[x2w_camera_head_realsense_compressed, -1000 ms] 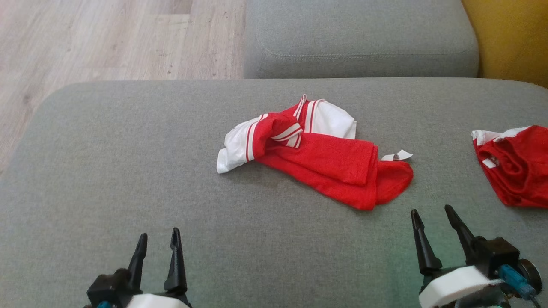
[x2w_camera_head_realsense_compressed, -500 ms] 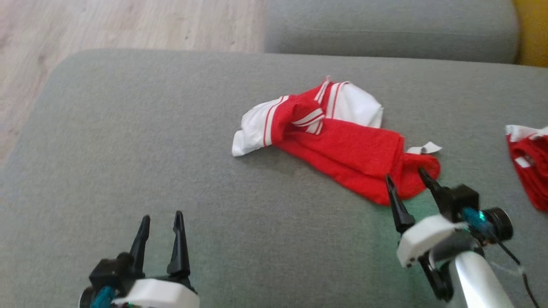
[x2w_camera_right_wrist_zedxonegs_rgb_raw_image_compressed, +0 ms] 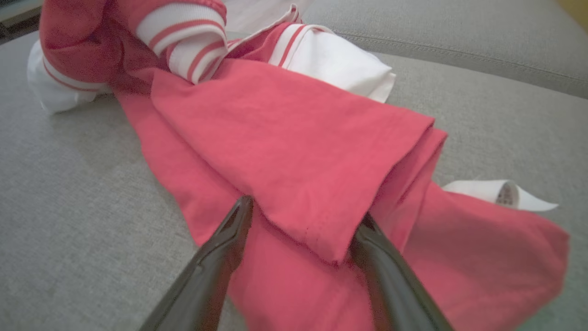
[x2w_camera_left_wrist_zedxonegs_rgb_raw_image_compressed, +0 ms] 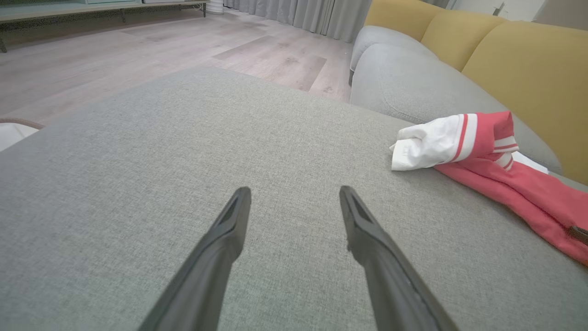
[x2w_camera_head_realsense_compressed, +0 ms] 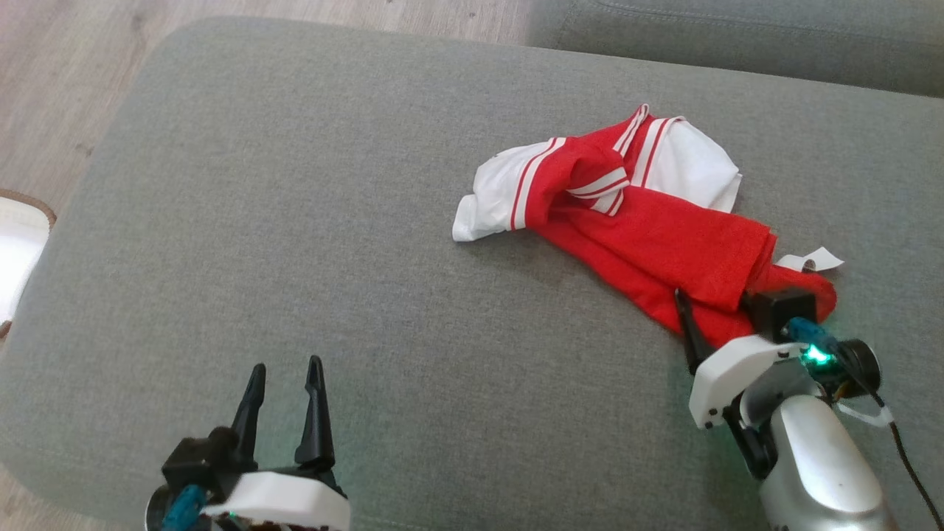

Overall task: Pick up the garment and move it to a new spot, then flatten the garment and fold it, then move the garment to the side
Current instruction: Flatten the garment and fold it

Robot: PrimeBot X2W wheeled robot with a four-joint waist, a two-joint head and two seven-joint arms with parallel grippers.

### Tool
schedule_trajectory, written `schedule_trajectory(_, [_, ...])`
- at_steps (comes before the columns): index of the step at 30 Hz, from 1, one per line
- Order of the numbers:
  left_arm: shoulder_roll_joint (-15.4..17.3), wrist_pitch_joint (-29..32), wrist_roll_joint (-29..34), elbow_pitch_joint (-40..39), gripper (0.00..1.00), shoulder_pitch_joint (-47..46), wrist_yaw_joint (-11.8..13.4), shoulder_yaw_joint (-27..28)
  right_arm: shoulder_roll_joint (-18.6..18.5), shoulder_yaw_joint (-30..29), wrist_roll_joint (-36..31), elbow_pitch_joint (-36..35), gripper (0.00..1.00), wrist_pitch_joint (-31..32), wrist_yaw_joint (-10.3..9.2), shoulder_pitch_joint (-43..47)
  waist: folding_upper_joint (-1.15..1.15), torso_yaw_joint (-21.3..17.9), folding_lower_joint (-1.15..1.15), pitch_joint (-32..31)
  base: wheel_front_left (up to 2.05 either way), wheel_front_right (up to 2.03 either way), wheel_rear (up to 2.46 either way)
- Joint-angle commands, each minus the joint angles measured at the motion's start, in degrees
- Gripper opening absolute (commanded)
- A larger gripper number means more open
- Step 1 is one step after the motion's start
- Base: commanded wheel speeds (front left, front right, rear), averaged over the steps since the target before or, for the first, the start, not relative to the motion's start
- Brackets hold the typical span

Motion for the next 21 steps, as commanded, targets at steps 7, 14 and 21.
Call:
schedule_trajectory(7, [0.25,-1.02,1.17,-1.39,1.0,-2.52,-0.1,3.05,-0.18,4.1,3.99,-2.7,0.0,-3.8,-0.04,-3.16,0.0,-1.79,-0.01,-0.09,0.0,0.0,0.0])
schedule_trajectory(14, [0.35,-1.07,1.29,-1.22,1.0,-2.19,-0.11,3.45,-0.18,6.51,5.99,-9.98,0.0,-3.76,-0.04,-0.22,0.0,-4.31,-0.01,-0.84,0.0,0.0,0.0])
schedule_trajectory(21, [0.7,-1.12,1.2,-1.28,1.0,-1.36,-0.03,4.19,-0.18,6.95,8.05,-23.53,0.0,1.05,-0.04,10.59,0.0,-8.23,-0.01,-2.77,0.0,0.0,0.0])
